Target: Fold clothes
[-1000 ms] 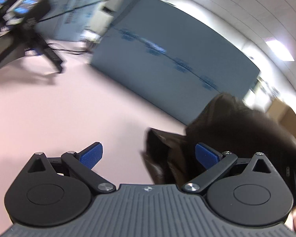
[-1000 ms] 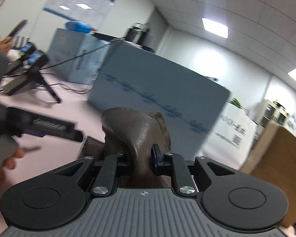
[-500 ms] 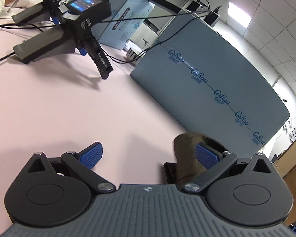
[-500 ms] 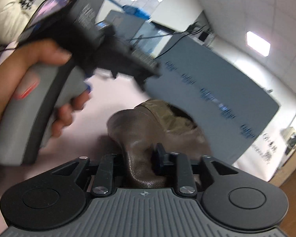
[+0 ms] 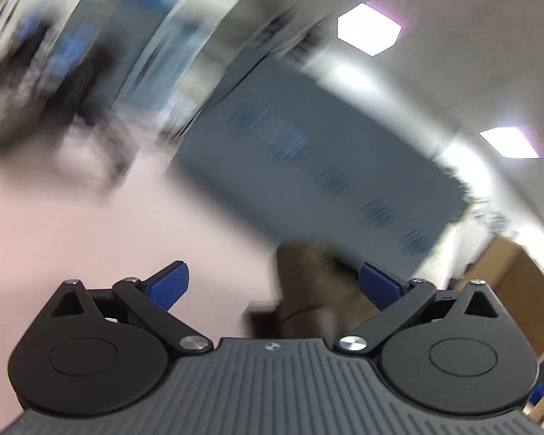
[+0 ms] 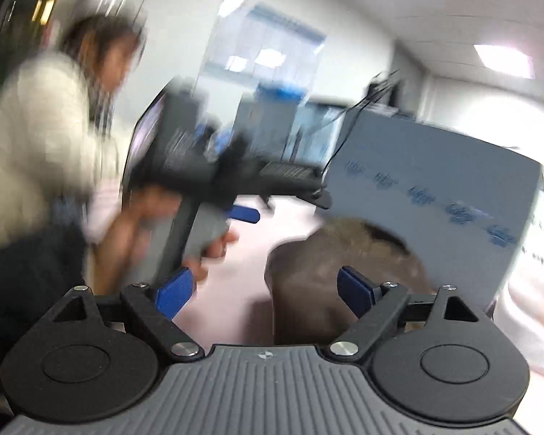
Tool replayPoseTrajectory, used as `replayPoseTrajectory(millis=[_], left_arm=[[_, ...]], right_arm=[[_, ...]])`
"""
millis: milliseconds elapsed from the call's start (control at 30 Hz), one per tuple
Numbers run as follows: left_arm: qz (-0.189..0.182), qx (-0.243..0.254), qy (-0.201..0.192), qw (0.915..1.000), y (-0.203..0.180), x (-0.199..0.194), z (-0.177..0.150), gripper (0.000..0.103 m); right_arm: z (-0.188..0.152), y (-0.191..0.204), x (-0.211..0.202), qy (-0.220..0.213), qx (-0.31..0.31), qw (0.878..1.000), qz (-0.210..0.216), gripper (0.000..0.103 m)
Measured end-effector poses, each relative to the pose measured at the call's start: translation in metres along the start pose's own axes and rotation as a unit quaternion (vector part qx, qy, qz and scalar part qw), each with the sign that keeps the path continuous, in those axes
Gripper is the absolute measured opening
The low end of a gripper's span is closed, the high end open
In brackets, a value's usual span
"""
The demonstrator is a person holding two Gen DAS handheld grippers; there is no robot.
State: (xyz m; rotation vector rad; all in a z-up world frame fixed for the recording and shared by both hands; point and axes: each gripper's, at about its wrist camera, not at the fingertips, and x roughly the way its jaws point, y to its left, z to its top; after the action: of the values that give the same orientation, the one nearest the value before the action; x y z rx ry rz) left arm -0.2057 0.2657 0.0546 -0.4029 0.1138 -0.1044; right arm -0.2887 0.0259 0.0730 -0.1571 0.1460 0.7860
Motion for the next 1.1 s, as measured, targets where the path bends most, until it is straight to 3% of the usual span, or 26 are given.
replayPoseTrajectory(millis=[67, 133, 200, 233, 333, 433, 500, 600, 700, 767, 867, 933, 1033, 1100], left_arm=[[-0.006, 0.038, 0.056, 0.9977, -0.013, 0.016, -0.008, 0.103], [0.002, 0.069, 0.107, 0.9918, -0.022, 0.031, -0.016, 0.102], [0.024, 0.094, 0.152, 0.9836, -0.028, 0.043, -0.024, 0.102], [0.030, 0.101, 0.163, 0.9811, -0.028, 0.046, -0.026, 0.102], [0.064, 0.140, 0.222, 0.9628, -0.027, 0.054, -0.035, 0.103], [0.066, 0.149, 0.245, 0.9557, -0.020, 0.054, -0.036, 0.103], [0.058, 0.153, 0.263, 0.9509, -0.014, 0.056, -0.036, 0.103], [0.054, 0.161, 0.275, 0.9463, -0.011, 0.058, -0.034, 0.103], [0.059, 0.230, 0.244, 0.9403, -0.029, 0.049, -0.029, 0.103], [0.070, 0.208, 0.231, 0.9480, -0.025, 0.047, -0.010, 0.103], [0.087, 0.170, 0.212, 0.9586, -0.019, 0.045, 0.017, 0.103], [0.098, 0.144, 0.198, 0.9645, -0.015, 0.043, 0.036, 0.103], [0.109, 0.092, 0.272, 0.9515, 0.013, 0.072, 0.025, 0.103], [0.091, 0.052, 0.316, 0.9428, 0.026, 0.085, 0.009, 0.103]], right_arm=[[0.005, -0.023, -0.019, -0.046, 0.079, 0.995, -0.037, 0.080], [0.003, -0.046, -0.022, -0.055, 0.148, 0.982, -0.108, 0.045], [-0.006, -0.060, -0.006, -0.002, 0.164, 0.976, -0.142, 0.026], [-0.014, -0.063, 0.004, 0.028, 0.169, 0.974, -0.150, 0.021], [-0.035, -0.059, 0.028, 0.098, 0.163, 0.971, -0.142, 0.023], [-0.046, -0.046, 0.047, 0.140, 0.130, 0.971, -0.146, 0.024], [-0.049, -0.049, 0.055, 0.153, 0.141, 0.967, -0.146, 0.024], [-0.051, -0.063, 0.062, 0.159, 0.169, 0.963, -0.136, 0.024], [-0.054, -0.064, 0.055, 0.152, 0.162, 0.965, -0.136, 0.024], [-0.056, -0.066, 0.045, 0.140, 0.177, 0.965, -0.131, 0.027], [-0.058, -0.072, 0.040, 0.130, 0.200, 0.965, -0.111, 0.049], [-0.057, -0.069, 0.040, 0.129, 0.196, 0.967, -0.097, 0.070], [-0.055, -0.060, 0.041, 0.132, 0.171, 0.971, -0.099, 0.074], [-0.054, -0.060, 0.042, 0.131, 0.172, 0.972, -0.098, 0.075]])
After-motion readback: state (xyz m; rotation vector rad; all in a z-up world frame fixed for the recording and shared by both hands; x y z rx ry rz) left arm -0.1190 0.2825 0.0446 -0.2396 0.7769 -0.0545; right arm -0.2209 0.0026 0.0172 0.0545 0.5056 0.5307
